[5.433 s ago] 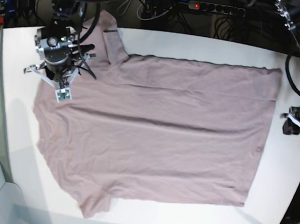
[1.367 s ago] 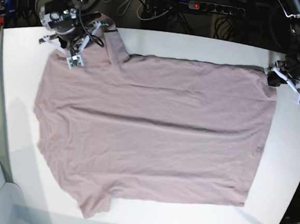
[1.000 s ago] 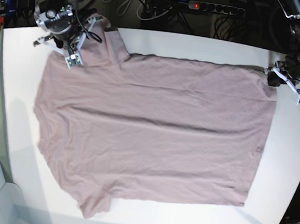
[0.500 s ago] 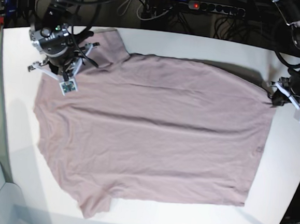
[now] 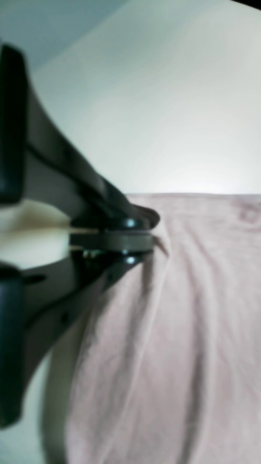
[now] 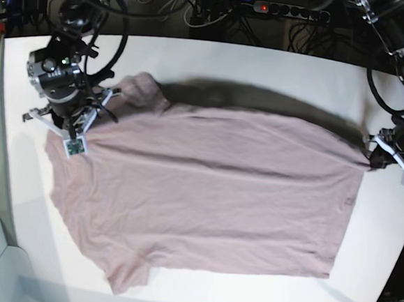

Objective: Layout the t-shirt on the table in an organized manner, then fold the t-shirt properly
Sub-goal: 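Lift the grasped shirt edge with both grippers and pull it taut, then lower the lifted edge over the shirt body with both grippers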

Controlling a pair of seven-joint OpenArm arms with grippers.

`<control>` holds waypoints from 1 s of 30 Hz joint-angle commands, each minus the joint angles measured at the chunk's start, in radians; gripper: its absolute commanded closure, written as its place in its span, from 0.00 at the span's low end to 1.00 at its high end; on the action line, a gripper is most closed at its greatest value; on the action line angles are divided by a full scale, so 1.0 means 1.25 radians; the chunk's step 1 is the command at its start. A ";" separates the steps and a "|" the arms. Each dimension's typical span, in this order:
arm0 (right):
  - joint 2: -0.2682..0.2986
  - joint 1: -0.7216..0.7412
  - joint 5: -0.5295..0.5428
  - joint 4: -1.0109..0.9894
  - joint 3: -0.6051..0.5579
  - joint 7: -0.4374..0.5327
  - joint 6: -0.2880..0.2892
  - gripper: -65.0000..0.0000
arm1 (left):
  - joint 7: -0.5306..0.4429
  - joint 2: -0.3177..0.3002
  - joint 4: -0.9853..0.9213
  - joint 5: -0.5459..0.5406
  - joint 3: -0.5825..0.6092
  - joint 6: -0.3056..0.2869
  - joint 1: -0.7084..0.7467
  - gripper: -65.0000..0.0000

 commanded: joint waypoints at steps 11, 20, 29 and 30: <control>0.031 0.045 0.000 -0.004 0.005 0.013 0.002 1.00 | -0.016 -0.017 -0.092 -0.012 -0.003 0.001 -0.047 1.00; 0.042 0.091 0.000 -0.020 0.004 0.013 0.002 1.00 | 0.021 -0.029 -0.097 -0.013 -0.003 0.001 -0.091 1.00; 0.061 0.087 0.002 -0.015 0.009 0.013 0.002 1.00 | 0.044 -0.077 -0.097 -0.018 -0.004 0.001 -0.108 1.00; 0.061 0.090 0.002 -0.015 0.009 0.013 0.002 1.00 | 0.047 -0.077 -0.093 -0.018 -0.004 0.001 -0.117 1.00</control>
